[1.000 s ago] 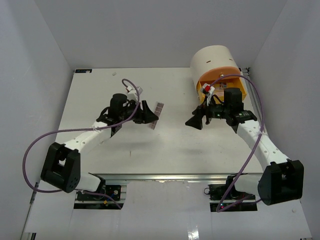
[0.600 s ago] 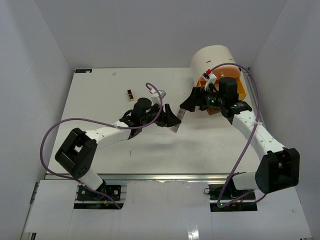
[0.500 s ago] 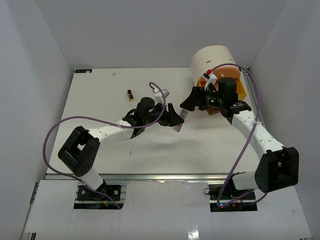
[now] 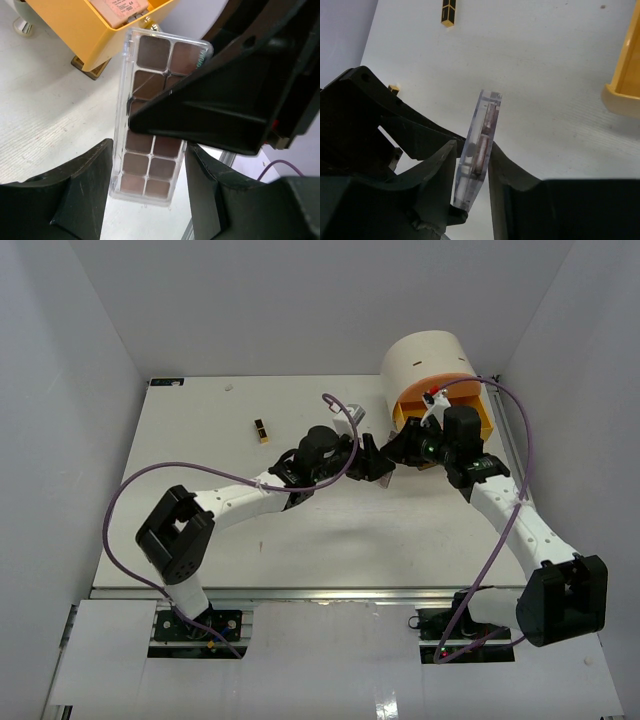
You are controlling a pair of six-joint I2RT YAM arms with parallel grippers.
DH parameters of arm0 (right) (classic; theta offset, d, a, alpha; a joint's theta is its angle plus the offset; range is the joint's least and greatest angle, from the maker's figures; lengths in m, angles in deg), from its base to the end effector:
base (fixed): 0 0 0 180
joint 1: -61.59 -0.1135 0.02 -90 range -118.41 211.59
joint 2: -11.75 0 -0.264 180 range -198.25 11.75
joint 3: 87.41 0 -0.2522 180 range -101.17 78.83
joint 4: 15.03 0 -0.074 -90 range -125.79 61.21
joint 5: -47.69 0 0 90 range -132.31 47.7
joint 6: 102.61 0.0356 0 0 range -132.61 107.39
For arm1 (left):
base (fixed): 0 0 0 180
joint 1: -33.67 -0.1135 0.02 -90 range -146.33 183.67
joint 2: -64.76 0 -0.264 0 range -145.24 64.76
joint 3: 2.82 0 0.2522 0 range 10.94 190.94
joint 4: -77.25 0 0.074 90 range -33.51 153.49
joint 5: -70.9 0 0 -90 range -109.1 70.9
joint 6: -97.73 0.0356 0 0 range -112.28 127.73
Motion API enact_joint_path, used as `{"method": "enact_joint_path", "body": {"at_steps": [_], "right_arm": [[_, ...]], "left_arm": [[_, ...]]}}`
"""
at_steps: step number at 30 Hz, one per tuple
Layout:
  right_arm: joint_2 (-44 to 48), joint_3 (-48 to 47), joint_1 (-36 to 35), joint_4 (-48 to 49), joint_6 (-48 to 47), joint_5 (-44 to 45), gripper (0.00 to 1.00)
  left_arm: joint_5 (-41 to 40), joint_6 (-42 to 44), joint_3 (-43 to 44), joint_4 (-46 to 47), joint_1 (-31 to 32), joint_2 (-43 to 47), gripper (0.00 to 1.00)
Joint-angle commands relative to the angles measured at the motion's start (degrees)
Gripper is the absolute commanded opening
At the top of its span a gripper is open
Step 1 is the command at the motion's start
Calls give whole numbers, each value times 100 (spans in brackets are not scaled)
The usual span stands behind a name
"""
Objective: Organize the makeup
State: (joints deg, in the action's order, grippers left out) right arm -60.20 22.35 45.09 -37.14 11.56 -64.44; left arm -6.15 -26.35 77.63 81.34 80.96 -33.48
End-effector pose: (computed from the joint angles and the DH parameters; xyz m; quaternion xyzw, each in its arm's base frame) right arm 0.2725 0.0947 0.3138 -0.0496 0.8274 0.3370 0.4465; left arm 0.2679 -0.3020 0.2720 0.1591 0.7682 -0.4674 0.4076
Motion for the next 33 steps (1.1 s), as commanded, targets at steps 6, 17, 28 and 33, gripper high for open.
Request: {"method": "enact_joint_path", "body": {"at_steps": [6,17,28,33], "right_arm": [[459,171,236,551,-166,-312,8],[1042,-465,339,191,-2279,-553,8],[929,-804,174,488,-4621,2489,8],[633,-344,-15,1597,-5447,3748,8]], "left_arm": [[-289,258,263,-75,184,-27,54],[-392,1712,-95,-1003,143,1449,98],[-1804,3373,-999,-2557,-358,3088,98],[-2042,3700,-1530,-2590,-488,3474,98]]}}
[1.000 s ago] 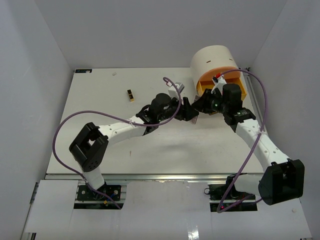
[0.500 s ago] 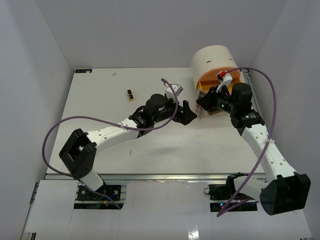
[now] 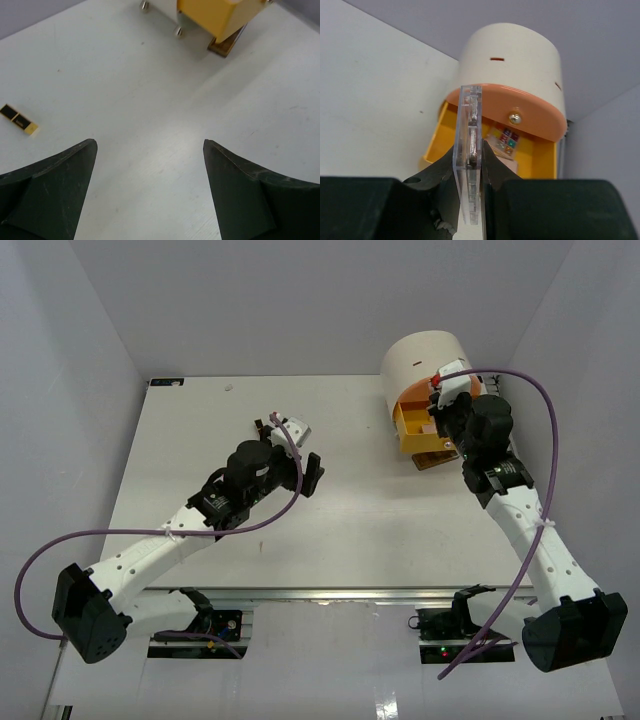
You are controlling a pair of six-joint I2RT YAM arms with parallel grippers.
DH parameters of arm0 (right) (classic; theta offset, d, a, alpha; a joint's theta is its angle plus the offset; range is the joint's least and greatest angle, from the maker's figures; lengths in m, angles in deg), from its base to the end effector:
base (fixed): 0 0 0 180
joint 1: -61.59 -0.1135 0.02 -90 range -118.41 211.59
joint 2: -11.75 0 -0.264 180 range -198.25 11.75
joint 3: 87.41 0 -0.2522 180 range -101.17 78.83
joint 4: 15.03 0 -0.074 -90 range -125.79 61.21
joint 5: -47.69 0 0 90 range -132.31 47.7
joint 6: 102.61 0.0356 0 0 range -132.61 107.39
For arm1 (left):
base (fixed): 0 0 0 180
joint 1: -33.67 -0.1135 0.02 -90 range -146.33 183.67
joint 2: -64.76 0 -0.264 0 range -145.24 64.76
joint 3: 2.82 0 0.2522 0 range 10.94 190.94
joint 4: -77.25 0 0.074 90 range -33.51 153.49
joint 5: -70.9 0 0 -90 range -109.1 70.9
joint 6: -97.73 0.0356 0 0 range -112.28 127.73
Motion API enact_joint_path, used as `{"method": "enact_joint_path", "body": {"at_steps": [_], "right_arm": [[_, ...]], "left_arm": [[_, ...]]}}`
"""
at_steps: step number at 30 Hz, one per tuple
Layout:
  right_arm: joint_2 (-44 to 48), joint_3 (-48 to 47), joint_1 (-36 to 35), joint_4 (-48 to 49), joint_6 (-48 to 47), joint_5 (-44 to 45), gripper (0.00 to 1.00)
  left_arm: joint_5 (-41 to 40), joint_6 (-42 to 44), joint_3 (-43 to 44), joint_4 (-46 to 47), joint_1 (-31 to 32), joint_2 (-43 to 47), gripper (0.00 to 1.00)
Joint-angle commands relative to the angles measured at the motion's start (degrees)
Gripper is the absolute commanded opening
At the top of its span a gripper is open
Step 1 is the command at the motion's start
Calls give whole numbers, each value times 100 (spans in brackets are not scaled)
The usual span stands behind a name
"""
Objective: Organize the makeup
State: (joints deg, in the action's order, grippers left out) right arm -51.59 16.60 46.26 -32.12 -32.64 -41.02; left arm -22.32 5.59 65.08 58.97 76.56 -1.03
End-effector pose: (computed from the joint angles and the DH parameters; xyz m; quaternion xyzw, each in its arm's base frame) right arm 0.2480 0.0671 0.3962 -0.2156 0.7016 -0.0361 0.6782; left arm 0.1984 -0.1816 0.3331 0.2624 0.7551 -0.2092 0.5632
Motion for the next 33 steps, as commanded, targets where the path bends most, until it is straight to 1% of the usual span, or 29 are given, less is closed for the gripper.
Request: {"method": "enact_joint_path", "body": {"at_steps": [1,3,7,9,10,12,13,15,16,18,21,22,24,25,26,29,33], "right_arm": [[-392,300,-137,1362,-1237,1614,9],[-649,380,-145,1777,-1567,1836,11],[-1108,392,-145,2343,-2180,1978,14],[-1433,385,-146,2648,-2472,2035,17],[-1529,369,-146,2788,-2590,2049,20],[-1706,364,-146,2883,-2733,1986,32],[-1775,367,-146,2887,-2765,1942,39],[-1828,341,-146,2767,-2711,1826,64],[-1845,313,-146,2647,-2649,1740,72],[-1852,211,-146,2346,-2482,1483,80],[-1686,57,-138,1848,-2108,1187,87],[-1544,-18,-137,1637,-1950,1018,91],[-1298,-84,-129,1358,-1777,487,94],[-966,-80,-121,1096,-1696,205,97],[-693,-53,-113,837,-1663,-284,98],[-235,-4,-102,226,-1451,-1180,94],[134,297,-22,-534,-1057,-2715,94]], "left_arm": [[-495,521,-343,-337,-56,319,98],[-464,513,-415,-267,-69,417,98],[-411,496,-423,-267,-127,404,98],[-380,483,-422,-278,-142,383,98],[-364,460,-422,-278,-158,391,98],[-374,460,-434,-281,-165,396,98],[-391,460,-439,-285,-176,392,98],[-396,457,-439,-278,-189,397,98],[-391,452,-439,-278,-200,392,98],[-368,441,-439,-270,-219,382,98],[-335,425,-439,-278,-228,373,98],[-328,424,-439,-278,-229,373,98],[-328,416,-439,-278,-245,381,98],[-320,408,-439,-278,-246,398,98],[-313,400,-433,-278,-252,406,98],[-254,376,-430,-282,-281,430,98],[53,250,-449,-257,-344,422,98]]}}
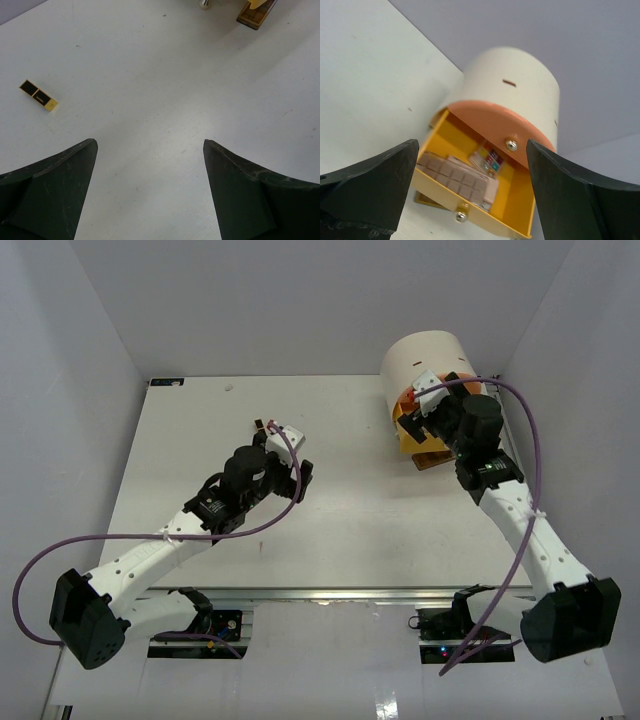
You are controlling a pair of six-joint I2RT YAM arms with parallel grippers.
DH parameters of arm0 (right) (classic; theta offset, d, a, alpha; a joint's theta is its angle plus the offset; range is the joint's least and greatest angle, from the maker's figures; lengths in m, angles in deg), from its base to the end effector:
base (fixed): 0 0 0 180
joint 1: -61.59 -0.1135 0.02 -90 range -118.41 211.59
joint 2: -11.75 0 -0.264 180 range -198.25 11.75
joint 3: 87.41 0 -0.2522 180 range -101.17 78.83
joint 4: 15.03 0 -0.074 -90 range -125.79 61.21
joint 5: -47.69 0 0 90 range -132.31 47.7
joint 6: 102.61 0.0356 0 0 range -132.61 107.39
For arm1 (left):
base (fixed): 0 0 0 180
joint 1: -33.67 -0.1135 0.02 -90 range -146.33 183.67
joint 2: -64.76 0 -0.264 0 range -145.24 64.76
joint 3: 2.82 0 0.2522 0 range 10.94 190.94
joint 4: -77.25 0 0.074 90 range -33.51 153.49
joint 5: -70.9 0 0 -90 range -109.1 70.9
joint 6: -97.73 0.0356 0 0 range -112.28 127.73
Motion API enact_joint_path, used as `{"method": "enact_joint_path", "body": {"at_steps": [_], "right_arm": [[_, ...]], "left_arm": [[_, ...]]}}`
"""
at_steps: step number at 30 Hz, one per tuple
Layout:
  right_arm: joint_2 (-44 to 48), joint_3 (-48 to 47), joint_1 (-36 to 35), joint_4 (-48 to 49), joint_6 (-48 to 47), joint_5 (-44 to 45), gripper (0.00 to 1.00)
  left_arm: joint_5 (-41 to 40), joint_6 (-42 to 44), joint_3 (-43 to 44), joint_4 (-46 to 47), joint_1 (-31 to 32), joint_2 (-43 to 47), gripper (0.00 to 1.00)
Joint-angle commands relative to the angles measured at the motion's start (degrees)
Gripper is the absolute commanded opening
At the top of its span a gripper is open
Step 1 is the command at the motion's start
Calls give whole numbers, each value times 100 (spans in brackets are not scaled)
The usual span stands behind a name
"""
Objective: Organize the makeup
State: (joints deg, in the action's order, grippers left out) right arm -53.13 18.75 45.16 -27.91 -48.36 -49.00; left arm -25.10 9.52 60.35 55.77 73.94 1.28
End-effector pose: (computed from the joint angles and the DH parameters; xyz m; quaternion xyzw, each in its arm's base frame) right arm 0.2541 0.0793 0.3843 -0.3566 0.6378 -0.0723 0.6788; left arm 0.1977 -0.1626 0.3077 0.2693 0.7823 -0.1436 0.5429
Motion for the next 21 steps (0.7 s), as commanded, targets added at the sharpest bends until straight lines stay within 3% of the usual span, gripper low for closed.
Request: {"method": "enact_joint_path", "body": {"at_steps": [1,2,4,7,10,14,19,21], "right_arm": [[323,137,159,-1355,399,-2658,95],[359,192,230,-1754,282,-3398,95],[350,241,356,-2501,-184,-3876,97],[378,383,404,-3060,-832,-3740,83],[584,696,412,-3015,-1197,-2451,69],[637,1042,409,-2531,-1224,-793,32],[485,1725,322,-1414,-1454,1468,12],[291,1992,185,-913,-1617,2460,9]], "left_arm": [[363,-249,21,83,-94,164,98],[394,-354,17,103,-106,137,98],[462,-446,22,134,-139,105,98],[574,-535,16,185,-199,102,97],[824,-634,-9,235,-332,177,96],[895,-660,-10,248,-376,184,96],[938,-696,-10,258,-406,158,96],[996,-723,-6,272,-439,122,96]]}}
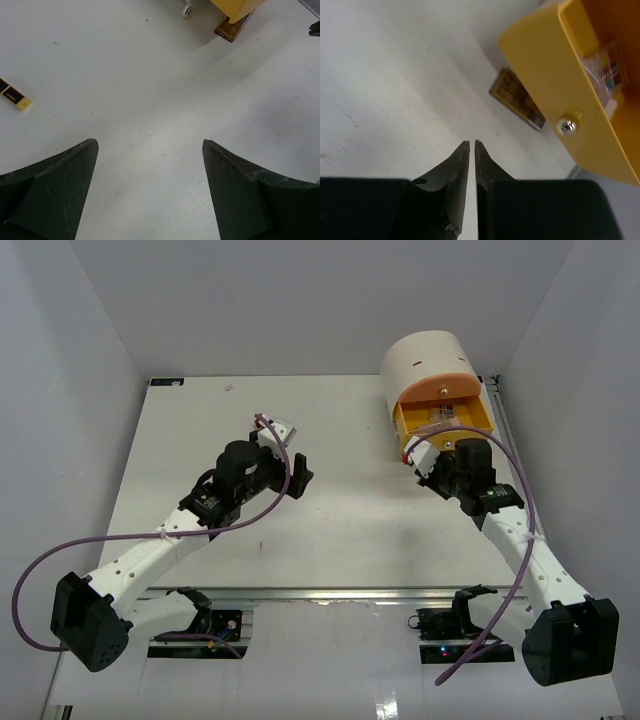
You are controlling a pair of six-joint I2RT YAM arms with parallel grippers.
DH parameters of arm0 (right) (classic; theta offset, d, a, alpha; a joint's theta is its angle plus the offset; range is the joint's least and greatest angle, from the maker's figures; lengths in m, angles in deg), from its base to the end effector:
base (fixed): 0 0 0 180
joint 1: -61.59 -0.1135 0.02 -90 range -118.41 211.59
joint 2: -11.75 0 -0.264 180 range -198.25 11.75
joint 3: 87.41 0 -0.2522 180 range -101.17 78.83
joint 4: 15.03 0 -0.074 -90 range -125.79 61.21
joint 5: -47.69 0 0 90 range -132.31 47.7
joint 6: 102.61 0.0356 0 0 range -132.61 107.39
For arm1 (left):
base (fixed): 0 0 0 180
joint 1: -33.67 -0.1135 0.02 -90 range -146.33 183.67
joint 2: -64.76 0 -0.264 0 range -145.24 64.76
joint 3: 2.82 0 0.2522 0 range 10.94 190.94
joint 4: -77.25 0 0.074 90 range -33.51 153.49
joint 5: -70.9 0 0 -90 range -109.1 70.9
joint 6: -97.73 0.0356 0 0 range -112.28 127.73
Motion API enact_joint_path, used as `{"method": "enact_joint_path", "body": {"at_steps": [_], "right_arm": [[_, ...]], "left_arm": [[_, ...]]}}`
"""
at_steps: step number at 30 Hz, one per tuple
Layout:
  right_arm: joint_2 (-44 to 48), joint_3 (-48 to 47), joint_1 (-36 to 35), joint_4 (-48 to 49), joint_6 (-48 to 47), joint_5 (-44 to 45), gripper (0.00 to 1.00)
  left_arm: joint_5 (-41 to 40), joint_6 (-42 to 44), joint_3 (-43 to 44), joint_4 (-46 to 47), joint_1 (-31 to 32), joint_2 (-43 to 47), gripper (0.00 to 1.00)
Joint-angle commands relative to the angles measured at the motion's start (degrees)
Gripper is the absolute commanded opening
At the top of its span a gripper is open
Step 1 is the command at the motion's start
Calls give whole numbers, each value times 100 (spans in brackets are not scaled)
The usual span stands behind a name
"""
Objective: Organize the makeup
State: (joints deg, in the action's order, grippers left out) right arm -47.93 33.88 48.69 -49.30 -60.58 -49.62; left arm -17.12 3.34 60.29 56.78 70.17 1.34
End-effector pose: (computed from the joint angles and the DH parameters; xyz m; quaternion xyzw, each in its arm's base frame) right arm 0.2214 0.0554 0.2740 -0.4742 0.7492 -0.0843 0.4547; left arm 0.2055 -0.1536 0.3094 0.2370 0.7881 -0.2117 0.5272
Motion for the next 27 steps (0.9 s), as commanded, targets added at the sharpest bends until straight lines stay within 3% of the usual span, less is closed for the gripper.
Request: {"method": "enact_joint_path", "body": {"at_steps": [1,8,13,24,27], "right_arm": [[-330,572,-238,1447,-472,2892,8],[-1310,1096,-538,2808,-1105,4312,8],[-1835,1657,-530,4662,-2531,4725,8],[-2188,1791,-377,4916,-3265,4057,8],[-2004,1523,-362,3993,-2838,3770,8]], "left_arm": [[228,-118,5,171,-78,106,96],[224,-124,-12,153,-100,102,97],[247,-116,-4,145,-109,77,97],[327,-98,5,135,-109,54,98],[476,-124,9,131,-109,-12,98]]}}
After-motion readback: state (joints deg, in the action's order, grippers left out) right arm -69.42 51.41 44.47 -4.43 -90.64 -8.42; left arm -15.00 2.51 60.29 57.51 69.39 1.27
